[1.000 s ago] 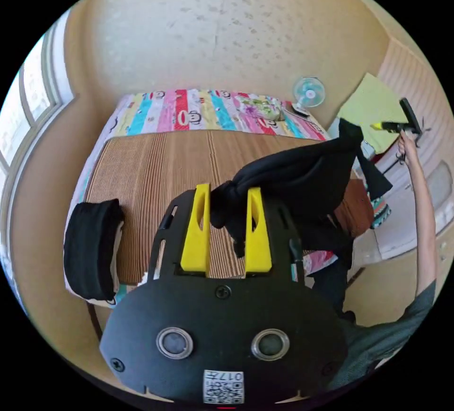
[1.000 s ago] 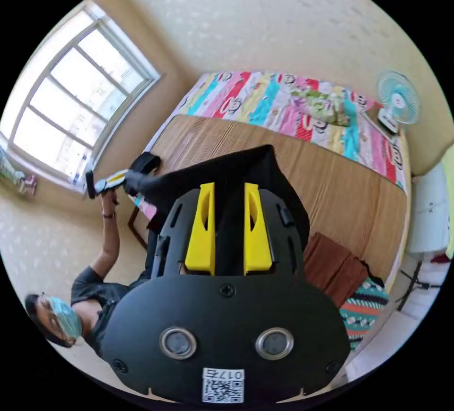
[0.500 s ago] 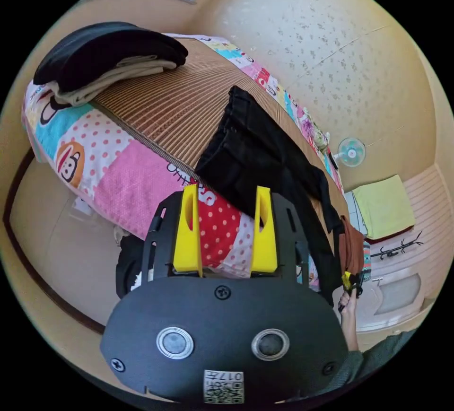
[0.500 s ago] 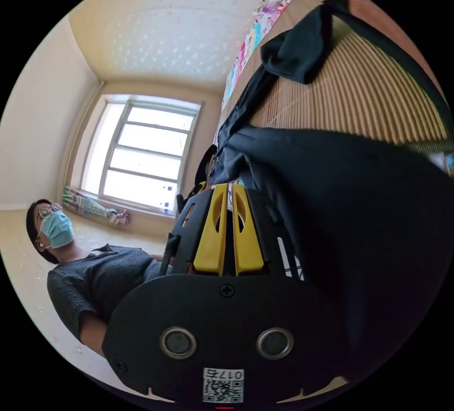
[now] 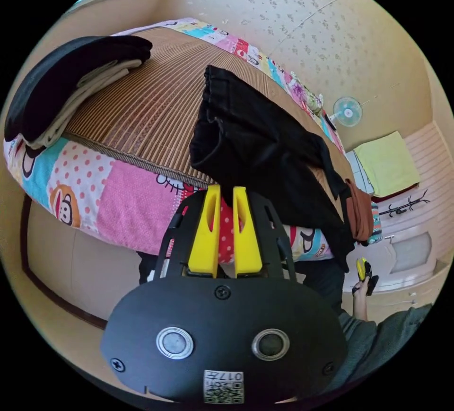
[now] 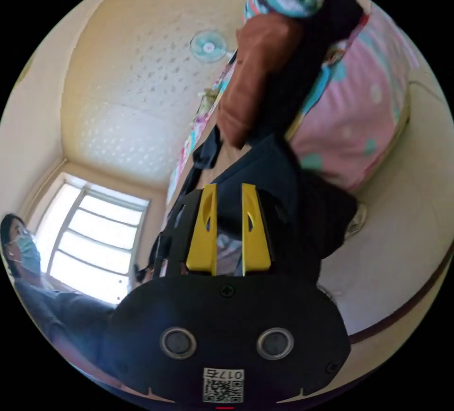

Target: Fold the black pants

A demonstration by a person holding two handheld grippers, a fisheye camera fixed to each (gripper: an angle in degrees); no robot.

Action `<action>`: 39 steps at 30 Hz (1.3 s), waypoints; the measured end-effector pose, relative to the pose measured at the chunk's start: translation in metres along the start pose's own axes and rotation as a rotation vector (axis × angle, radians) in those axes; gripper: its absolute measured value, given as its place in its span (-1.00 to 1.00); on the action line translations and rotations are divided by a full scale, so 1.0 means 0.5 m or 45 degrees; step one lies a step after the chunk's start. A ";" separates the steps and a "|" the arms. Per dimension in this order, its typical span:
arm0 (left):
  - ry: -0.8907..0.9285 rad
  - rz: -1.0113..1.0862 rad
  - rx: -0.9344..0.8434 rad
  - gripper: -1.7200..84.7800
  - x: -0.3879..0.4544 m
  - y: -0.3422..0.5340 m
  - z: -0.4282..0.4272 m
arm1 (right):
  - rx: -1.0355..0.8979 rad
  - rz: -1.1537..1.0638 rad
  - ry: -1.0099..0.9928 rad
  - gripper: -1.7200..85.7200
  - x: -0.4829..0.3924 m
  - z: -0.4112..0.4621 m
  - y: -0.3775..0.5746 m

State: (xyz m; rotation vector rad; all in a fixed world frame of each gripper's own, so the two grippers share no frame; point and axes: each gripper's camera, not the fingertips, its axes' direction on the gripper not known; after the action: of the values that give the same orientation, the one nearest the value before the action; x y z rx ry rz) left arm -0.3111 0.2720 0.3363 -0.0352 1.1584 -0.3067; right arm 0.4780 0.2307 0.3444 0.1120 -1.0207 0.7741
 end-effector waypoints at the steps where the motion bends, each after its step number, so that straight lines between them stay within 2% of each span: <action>1: 0.052 0.025 0.024 -0.85 -0.005 -0.003 -0.028 | 0.071 -0.024 0.118 -0.66 -0.011 -0.018 -0.009; 3: 0.069 0.055 0.134 -0.85 -0.014 0.002 -0.087 | 0.030 0.006 0.168 -0.59 -0.009 -0.014 -0.035; 6: -0.111 0.020 0.251 -0.85 -0.043 0.008 -0.157 | -0.187 0.076 0.159 -0.52 0.019 0.051 -0.073; 9: -0.242 -0.224 0.235 -0.85 -0.115 0.019 -0.164 | -0.335 0.013 0.124 -0.53 0.012 0.120 -0.078; 11: -0.192 -0.338 0.267 -0.84 -0.155 0.047 -0.170 | -0.342 -0.063 0.157 -0.53 -0.030 0.138 -0.070; 17: -0.087 -0.426 0.427 -0.80 -0.188 0.130 -0.215 | -0.309 -0.320 0.131 -0.61 -0.205 0.143 -0.052; 21: 0.061 -0.430 0.535 -0.78 -0.186 0.163 -0.231 | -0.481 -0.570 0.089 -0.64 -0.350 0.235 -0.046; 25: 0.220 -0.333 0.415 -0.77 -0.152 0.135 -0.200 | -0.723 -0.861 0.072 -0.66 -0.517 0.402 -0.030; 27: 0.283 -0.263 0.324 -0.77 -0.129 0.114 -0.174 | -0.821 -0.967 0.161 -0.66 -0.572 0.487 -0.012; 29: 0.414 -0.159 0.152 -0.78 -0.098 0.088 -0.128 | -1.033 -1.005 0.309 -0.64 -0.606 0.609 0.024; 32: 0.457 -0.063 0.024 -0.78 -0.056 0.081 -0.097 | -0.998 -1.147 0.546 -0.69 -0.671 0.641 0.057; 35: 0.453 -0.024 -0.025 -0.78 -0.038 0.087 -0.088 | -1.202 -1.307 0.717 -0.82 -0.745 0.668 0.073; 37: 0.462 -0.036 -0.035 -0.78 -0.042 0.089 -0.087 | -1.265 -1.371 0.678 -0.88 -0.792 0.656 0.039; 39: 0.498 -0.057 -0.028 -0.78 -0.053 0.086 -0.092 | -1.161 -1.315 0.526 -0.91 -0.836 0.603 -0.060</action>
State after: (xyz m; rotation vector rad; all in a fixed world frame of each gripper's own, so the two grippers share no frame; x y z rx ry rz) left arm -0.3530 0.3260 0.3331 -0.0206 1.5510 -0.3501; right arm 0.1589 -0.1408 0.1815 -0.2871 -0.6923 -0.6157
